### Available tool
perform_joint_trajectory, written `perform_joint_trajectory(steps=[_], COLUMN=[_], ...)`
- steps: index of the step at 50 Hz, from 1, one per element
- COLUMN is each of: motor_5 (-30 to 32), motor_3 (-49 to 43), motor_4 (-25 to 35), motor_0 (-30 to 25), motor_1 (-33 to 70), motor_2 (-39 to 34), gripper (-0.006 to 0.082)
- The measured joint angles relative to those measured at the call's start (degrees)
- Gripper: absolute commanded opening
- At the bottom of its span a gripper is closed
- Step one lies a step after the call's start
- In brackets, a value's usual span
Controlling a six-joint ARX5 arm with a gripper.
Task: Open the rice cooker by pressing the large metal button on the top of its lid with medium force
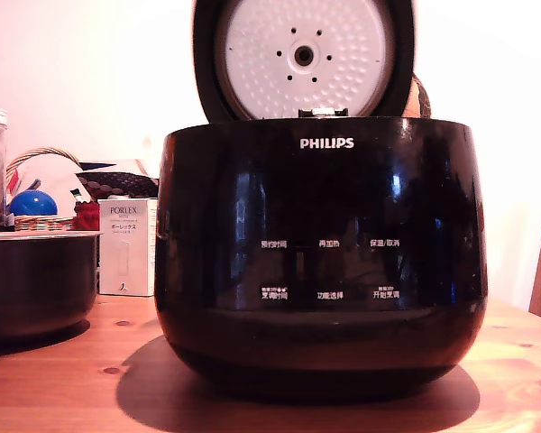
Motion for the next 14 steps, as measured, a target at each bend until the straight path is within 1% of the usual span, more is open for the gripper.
perform_joint_trajectory(steps=[7,14], motor_5=[0.0,0.0], motor_3=[-3.5,-5.4], motor_4=[0.0,-0.1], motor_0=[4.7,7.2], motor_1=[-3.5,-5.9], motor_2=[0.0,0.0], gripper=[-0.0021,-0.0021])
